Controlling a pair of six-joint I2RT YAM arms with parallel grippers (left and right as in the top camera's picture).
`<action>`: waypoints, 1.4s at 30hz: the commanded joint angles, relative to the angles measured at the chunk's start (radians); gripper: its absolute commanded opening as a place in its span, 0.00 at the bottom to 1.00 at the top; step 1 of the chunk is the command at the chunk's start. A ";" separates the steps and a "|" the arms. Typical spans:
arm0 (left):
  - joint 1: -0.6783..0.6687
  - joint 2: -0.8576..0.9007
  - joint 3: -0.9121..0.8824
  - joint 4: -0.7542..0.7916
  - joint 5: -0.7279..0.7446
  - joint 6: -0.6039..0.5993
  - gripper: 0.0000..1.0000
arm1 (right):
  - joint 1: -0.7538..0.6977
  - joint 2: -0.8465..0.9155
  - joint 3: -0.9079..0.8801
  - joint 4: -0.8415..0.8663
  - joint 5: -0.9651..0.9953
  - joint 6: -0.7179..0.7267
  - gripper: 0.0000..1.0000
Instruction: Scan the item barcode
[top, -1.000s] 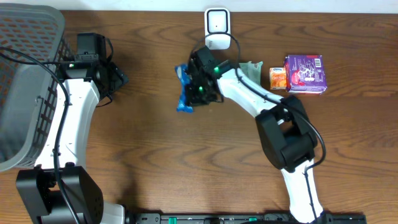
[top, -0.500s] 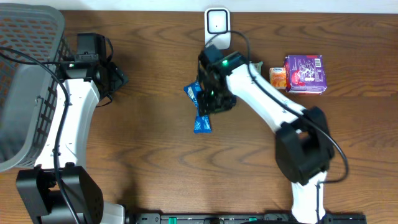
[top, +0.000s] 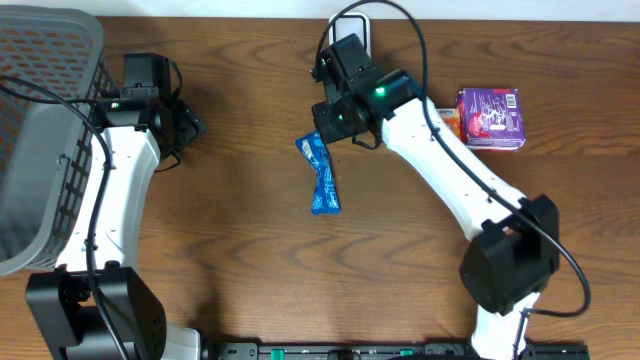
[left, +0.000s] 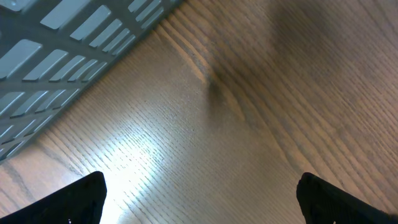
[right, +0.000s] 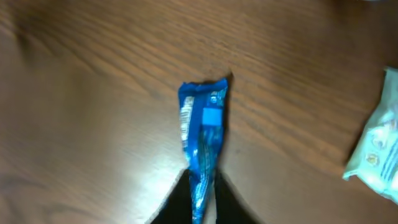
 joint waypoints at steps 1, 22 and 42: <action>0.002 0.004 0.000 -0.003 -0.012 -0.012 0.98 | -0.001 0.074 -0.001 0.005 0.015 -0.002 0.01; 0.002 0.004 0.000 -0.003 -0.012 -0.012 0.98 | 0.024 0.239 0.053 -0.026 -0.096 -0.003 0.01; 0.002 0.004 0.000 -0.003 -0.012 -0.012 0.98 | 0.083 0.200 0.031 0.011 -0.097 -0.006 0.01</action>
